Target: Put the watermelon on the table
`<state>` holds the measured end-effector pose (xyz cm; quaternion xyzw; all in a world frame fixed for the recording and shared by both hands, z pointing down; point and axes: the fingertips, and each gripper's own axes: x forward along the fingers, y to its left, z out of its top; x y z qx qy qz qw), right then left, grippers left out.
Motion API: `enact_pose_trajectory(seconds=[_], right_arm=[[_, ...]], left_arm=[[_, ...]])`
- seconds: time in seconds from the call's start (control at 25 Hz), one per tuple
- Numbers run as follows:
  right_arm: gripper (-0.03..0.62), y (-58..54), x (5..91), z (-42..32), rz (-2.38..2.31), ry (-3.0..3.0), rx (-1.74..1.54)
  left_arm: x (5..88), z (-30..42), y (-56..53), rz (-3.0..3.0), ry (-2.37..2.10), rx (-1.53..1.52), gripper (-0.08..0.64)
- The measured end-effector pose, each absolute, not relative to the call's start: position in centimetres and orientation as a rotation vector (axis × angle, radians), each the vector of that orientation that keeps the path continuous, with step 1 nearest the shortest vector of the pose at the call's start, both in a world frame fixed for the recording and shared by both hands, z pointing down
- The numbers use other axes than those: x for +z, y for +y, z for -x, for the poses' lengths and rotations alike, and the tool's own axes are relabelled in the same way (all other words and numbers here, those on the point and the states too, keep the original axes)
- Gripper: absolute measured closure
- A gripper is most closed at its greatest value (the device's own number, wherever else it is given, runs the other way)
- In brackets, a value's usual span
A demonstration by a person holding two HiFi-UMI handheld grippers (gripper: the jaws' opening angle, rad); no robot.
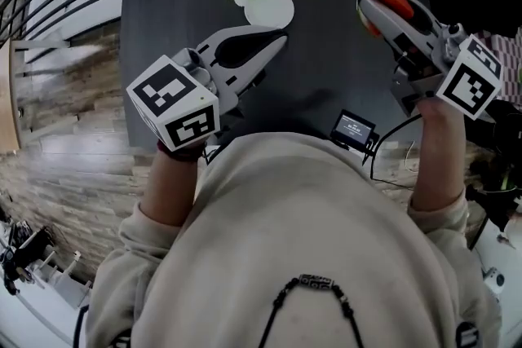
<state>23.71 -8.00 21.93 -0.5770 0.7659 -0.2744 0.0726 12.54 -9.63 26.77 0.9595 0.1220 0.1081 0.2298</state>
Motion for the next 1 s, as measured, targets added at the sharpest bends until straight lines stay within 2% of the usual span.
enact_pose_trajectory(seconds=[0.64,1.0], right_arm=[[0.393,-13.3,27.0,-21.9,1.669,2.508,-0.961],[0.393,-16.5,32.6,-21.5,1.646,2.585,-1.077]], left_arm=[[30.3,-7.9,-12.2,-2.581,0.03,0.247,0.557],[31.5,-5.8,-13.2,-2.571,-0.116,0.185,0.557]])
